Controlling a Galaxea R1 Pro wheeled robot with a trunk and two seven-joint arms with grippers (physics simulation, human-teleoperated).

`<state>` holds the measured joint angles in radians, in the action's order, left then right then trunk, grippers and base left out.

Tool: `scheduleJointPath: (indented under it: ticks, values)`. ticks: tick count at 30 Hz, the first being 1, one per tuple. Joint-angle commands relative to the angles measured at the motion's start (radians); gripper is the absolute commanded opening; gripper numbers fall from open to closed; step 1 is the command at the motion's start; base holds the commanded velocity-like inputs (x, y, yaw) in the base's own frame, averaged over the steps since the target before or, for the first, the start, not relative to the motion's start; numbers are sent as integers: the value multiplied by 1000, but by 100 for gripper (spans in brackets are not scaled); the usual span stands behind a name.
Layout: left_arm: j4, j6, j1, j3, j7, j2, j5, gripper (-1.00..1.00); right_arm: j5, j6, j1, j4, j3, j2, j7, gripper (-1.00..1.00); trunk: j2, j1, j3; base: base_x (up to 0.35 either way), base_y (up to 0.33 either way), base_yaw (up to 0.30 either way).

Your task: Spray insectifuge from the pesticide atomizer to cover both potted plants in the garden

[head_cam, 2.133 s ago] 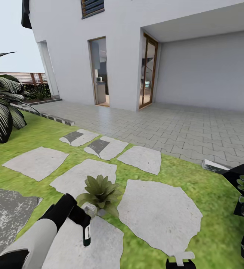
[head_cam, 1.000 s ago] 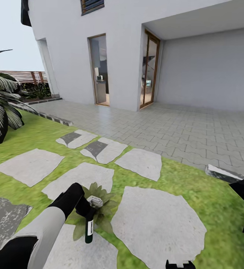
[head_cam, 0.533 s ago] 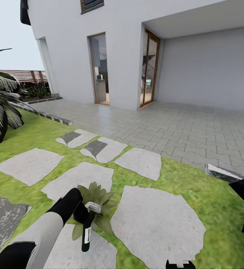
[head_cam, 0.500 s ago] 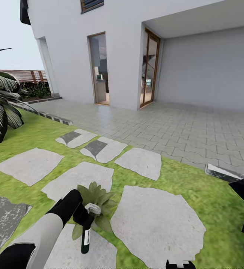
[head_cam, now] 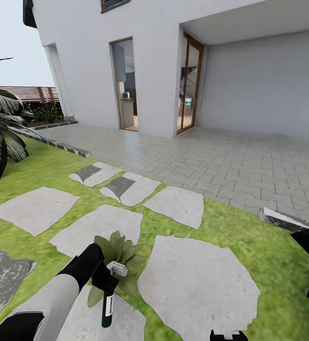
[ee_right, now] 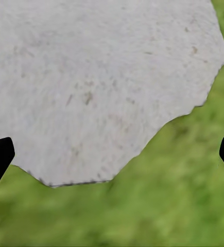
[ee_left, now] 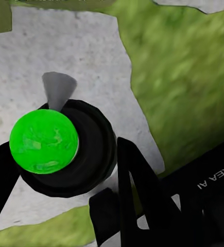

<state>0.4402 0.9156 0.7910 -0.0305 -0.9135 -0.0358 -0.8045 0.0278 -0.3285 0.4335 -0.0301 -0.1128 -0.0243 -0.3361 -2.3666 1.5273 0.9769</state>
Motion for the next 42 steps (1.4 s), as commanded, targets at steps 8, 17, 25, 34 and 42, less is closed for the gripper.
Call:
scheduleJointPath:
  ticks: [8, 17, 25, 34, 42]
  values:
    - [1, 5, -1, -7, -5, 36, -12, -100, 3, 0, 1, 1, -7, 0, -8, 100, 0, 0, 8, 5, -3, 86]
    - [2, 4, -30, -9, 88, 33, -6, -100, 3, 0, 1, 1, -7, 0, -6, 100, 0, 0, 10, 0, 0, 35]
    - [-7, 4, -34, -9, 116, 21, -6, -100, 8, 0, 1, 3, -8, 4, -3, 100, 0, 0, 10, 0, 0, 1]
    - [-21, 5, -36, -14, 117, 20, -1, -100, 8, 0, 1, 2, -9, 3, -3, 100, 0, 0, 10, 110, -242, 0]
    - [-21, 5, -37, -15, 118, 25, -5, -100, 8, 0, 1, 1, -9, 3, -4, 100, 0, 0, 10, 19, -28, 0]
